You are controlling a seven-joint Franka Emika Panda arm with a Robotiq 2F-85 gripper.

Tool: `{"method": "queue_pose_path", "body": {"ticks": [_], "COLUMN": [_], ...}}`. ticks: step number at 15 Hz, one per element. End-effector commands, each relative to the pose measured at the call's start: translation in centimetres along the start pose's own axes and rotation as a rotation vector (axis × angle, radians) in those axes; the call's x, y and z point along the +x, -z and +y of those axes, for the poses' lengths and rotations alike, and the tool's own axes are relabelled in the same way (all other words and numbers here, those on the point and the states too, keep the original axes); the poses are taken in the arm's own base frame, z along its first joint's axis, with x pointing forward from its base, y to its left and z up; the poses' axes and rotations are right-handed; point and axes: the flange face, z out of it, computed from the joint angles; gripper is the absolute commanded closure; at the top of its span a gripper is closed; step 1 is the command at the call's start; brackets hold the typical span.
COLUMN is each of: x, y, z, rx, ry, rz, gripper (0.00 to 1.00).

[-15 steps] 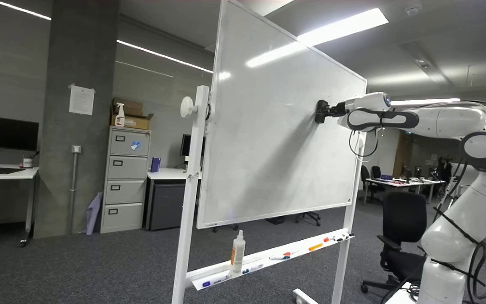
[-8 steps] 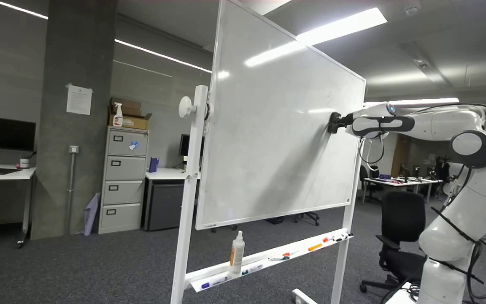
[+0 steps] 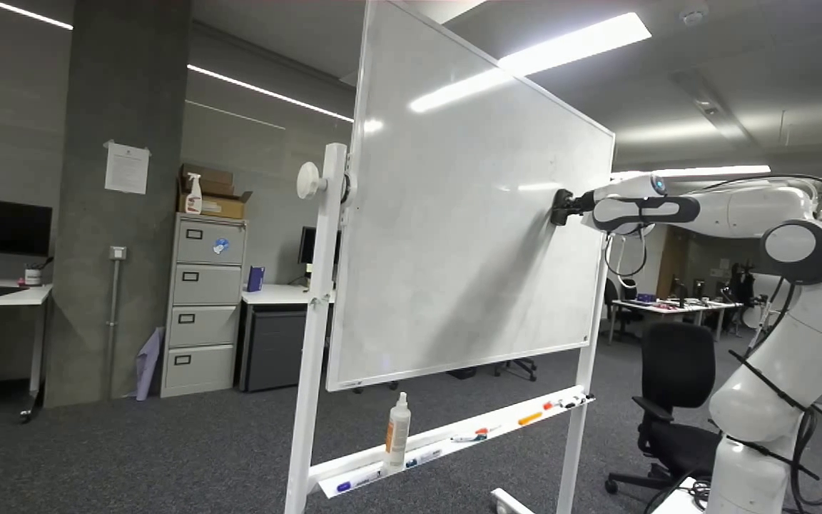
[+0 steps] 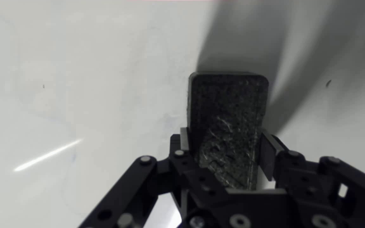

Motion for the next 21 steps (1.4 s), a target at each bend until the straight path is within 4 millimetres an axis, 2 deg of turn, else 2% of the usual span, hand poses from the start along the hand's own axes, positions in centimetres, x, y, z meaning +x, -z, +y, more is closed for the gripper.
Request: {"method": "queue_pose_path", "body": {"ticks": [1,5,8,14,16,18,21], "x": [-1.7,-2.5,-3.7,-7.9,-9.6,-10.5,-10.4], "y": [-2.5,-1.1,0.1,2.5,2.5,2.4,1.4], "z": [-7.8,-11.9,-15.7,-25.0,-27.9,-29.5,-29.5], "rx": [0.141,0.225,0.304,0.5,0.558,0.589,0.573], "ry": [0.088,0.165,0.221,0.332,0.37,0.395,0.386], "rz": [-0.026,-0.037,-0.05,-0.096,-0.107,-0.114,-0.101], "gripper": [0.7,0.7,0.7,0.7,0.7,0.7,0.7]}}
